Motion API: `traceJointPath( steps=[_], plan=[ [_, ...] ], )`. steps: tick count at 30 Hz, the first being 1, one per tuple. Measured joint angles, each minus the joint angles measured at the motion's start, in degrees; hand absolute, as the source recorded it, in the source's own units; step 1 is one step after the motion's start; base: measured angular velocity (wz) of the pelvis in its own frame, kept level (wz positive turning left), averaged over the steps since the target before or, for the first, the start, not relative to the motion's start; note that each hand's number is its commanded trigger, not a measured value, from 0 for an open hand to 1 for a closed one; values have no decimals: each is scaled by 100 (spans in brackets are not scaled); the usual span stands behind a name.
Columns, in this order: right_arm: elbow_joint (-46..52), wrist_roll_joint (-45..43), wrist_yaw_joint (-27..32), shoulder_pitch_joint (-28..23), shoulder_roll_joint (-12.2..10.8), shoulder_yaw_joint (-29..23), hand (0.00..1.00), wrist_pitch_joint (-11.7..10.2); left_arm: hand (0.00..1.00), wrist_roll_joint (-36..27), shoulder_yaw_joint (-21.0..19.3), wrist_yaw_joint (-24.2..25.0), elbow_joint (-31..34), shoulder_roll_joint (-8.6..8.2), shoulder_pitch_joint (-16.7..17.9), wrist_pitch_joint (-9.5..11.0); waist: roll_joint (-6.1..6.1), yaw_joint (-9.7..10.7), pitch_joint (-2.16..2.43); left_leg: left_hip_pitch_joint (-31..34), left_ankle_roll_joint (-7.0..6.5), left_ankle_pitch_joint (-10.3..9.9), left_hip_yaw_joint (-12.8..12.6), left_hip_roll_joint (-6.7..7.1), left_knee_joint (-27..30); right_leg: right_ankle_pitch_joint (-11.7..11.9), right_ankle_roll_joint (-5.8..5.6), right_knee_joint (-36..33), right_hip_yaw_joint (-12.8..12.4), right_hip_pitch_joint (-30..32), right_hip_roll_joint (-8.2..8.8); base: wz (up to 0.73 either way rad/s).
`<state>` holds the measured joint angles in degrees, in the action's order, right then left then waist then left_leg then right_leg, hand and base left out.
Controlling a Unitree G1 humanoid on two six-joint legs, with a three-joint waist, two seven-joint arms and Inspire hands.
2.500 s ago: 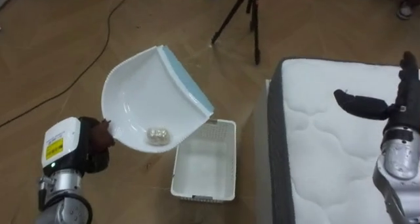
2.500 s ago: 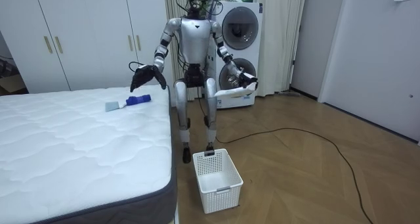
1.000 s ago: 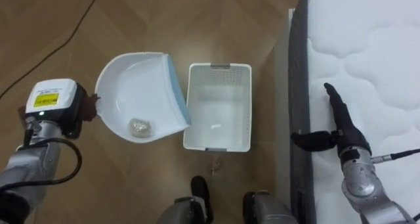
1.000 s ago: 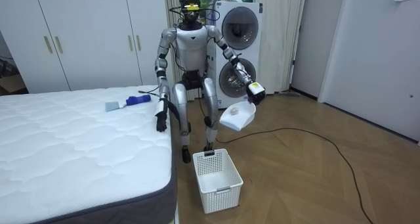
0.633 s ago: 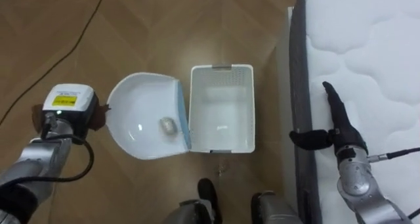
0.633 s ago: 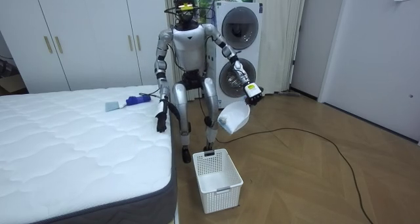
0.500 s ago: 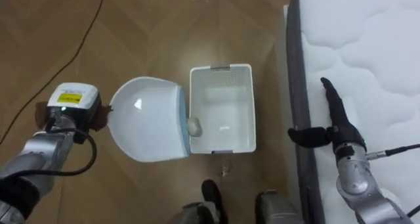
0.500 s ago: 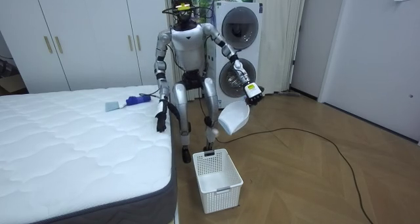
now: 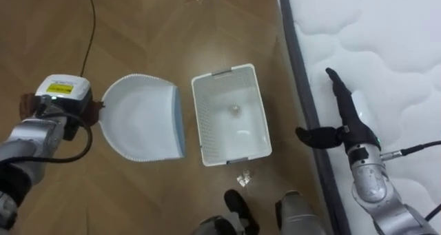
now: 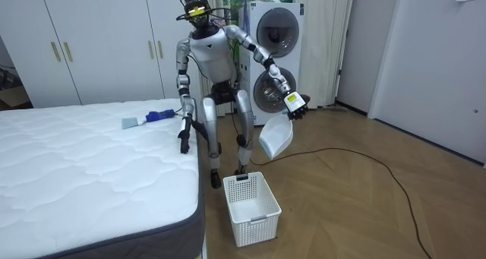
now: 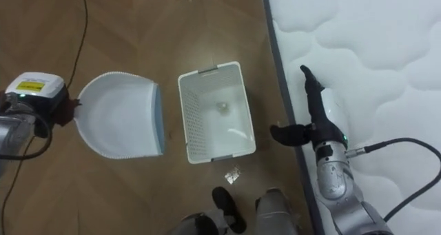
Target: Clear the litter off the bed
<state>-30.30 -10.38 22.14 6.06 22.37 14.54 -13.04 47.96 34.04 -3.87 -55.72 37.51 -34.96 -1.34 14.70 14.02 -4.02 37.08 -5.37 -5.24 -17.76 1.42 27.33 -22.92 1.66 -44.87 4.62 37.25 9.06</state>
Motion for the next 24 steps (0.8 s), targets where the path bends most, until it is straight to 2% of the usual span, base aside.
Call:
traceJointPath(
  steps=[3, 6, 11, 14, 15, 16, 17, 18, 19, 20, 22, 24],
  plan=[
    [3, -116, -7, 2, 5, -2, 0, -20, 100, -8, 0, -3, -7, 8, -18, -1, 30, 5, -3, -51, 0, 0, -122, -13, 1, -29, 32, -81, -10, 12, 28, -5],
    [14, -120, -40, 39, 6, 17, 0, -25, 100, -16, 0, -3, 4, 8, -24, -1, 83, -16, 4, -62, -11, -7, -243, -83, 5, -25, 49, -91, -67, 47, -12, -9],
    [34, -117, -121, 39, 33, 12, 0, -82, 100, -166, -4, -13, 0, 12, -9, 0, 106, -28, 15, -78, 6, -35, -260, -107, 3, -16, 63, -100, -155, 86, -70, -9],
    [55, -108, -123, -1, 34, 21, 0, -140, 100, -585, -27, -56, 27, 13, 202, 9, 79, -69, 25, -129, 80, -158, -176, -123, 157, -11, 55, -117, -350, 78, -149, -40],
    [52, -102, -123, -17, 30, 38, 0, -149, 100, -742, -88, -71, 62, 12, 297, 37, 27, -153, 40, -153, 145, -210, -46, -83, 210, -3, 41, -122, -513, 74, -210, -69],
    [46, -108, -137, -14, 16, 56, 0, -161, 100, -829, -256, -144, 73, 7, 423, 125, -78, -218, 39, -212, 178, -229, 135, -52, 221, 2, 30, -140, -665, 39, -247, -74],
    [46, -108, -148, -25, 6, 56, 0, -180, 100, -854, -356, -202, 76, 6, 497, 167, -142, -243, 38, -256, 202, -243, 188, -29, 222, 5, 24, -159, -757, 21, -272, -76],
    [46, -90, -164, -93, -3, 54, 0, -199, 100, -854, -628, -321, 130, 7, 667, 248, -287, -298, 47, -350, 283, -295, 295, 16, 244, 8, 17, -159, -878, -33, -353, -73],
    [30, -9, -168, -163, -7, 53, 0, -208, 100, -866, -931, -438, 227, 8, 861, 326, -417, -365, 108, -400, 375, -357, 470, 19, 260, 20, 11, -107, -978, -82, -434, -65],
    [-3, 66, -171, -181, -7, 50, 0, -206, 100, -889, -1061, -486, 319, 7, 969, 347, -459, -364, 120, -431, 416, -385, 585, 17, 264, 41, 8, -55, -995, -139, -459, -49],
    [-124, 285, -177, -390, -9, -47, 0, -183, 100, -1055, -1546, -602, 877, 2, 1499, 502, -622, -419, 193, -610, 481, -469, 665, -129, 263, 169, 7, 250, -1097, -414, -669, -41],
    [-168, 429, -154, -618, -7, -275, 0, -144, 100, -1278, -1715, -619, 1309, 1, 1766, 647, -671, -481, 213, -745, 498, -503, 739, -211, 258, 276, -6, 529, -1085, -662, -728, -27]
  ],
)
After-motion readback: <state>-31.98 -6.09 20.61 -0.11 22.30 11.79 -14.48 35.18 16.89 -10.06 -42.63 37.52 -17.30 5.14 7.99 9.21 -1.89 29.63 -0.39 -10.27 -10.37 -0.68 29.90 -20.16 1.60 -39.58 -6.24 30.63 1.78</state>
